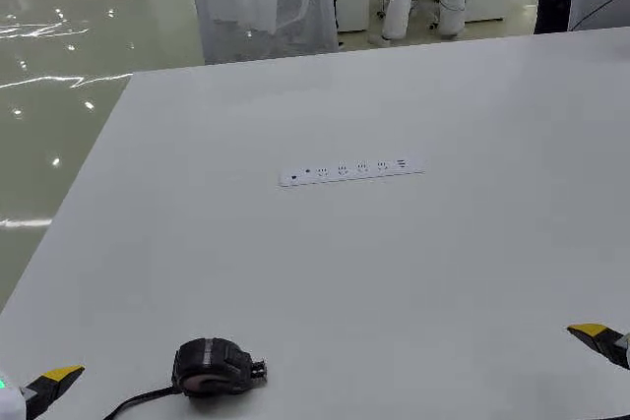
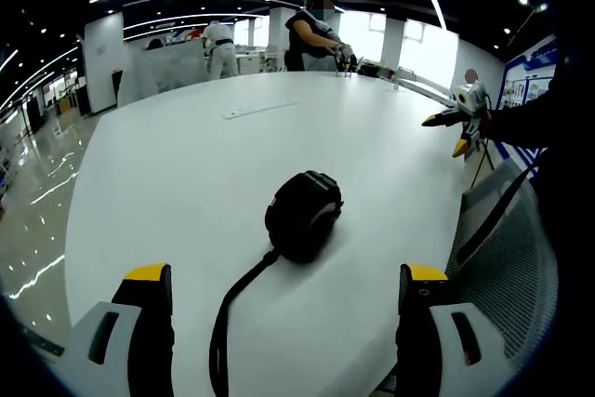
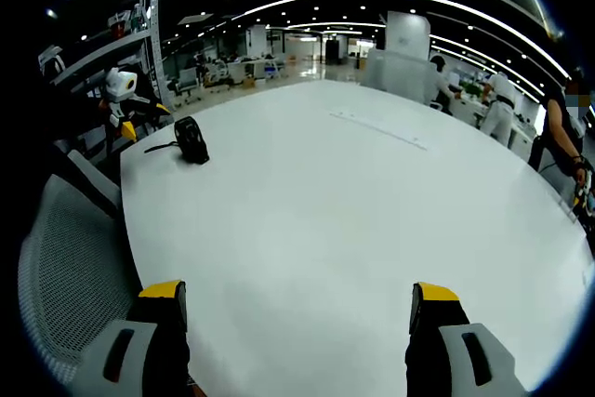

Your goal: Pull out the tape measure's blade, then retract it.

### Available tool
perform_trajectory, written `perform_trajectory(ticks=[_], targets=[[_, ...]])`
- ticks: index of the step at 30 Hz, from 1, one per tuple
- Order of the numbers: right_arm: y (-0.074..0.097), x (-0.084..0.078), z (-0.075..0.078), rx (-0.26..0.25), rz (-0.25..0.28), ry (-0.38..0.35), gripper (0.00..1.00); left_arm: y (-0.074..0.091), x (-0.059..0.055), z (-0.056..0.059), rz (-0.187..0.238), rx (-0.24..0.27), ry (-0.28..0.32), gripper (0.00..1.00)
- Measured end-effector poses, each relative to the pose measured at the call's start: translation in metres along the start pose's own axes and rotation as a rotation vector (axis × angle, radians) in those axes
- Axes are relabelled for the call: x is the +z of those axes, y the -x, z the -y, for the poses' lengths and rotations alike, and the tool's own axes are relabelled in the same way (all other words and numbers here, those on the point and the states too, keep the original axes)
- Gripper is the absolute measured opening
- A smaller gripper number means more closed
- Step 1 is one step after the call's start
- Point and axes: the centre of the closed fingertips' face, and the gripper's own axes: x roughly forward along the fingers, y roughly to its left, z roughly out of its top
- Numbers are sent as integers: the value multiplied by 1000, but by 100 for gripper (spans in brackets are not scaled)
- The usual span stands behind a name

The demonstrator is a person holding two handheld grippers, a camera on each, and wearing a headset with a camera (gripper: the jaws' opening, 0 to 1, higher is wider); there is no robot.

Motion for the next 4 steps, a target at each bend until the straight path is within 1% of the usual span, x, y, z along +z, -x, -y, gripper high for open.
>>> perform_trajectory(ticks=[4], targets=[[0,1,0,2,-4,10,99,1,-1,-2,-2,5,2,99]])
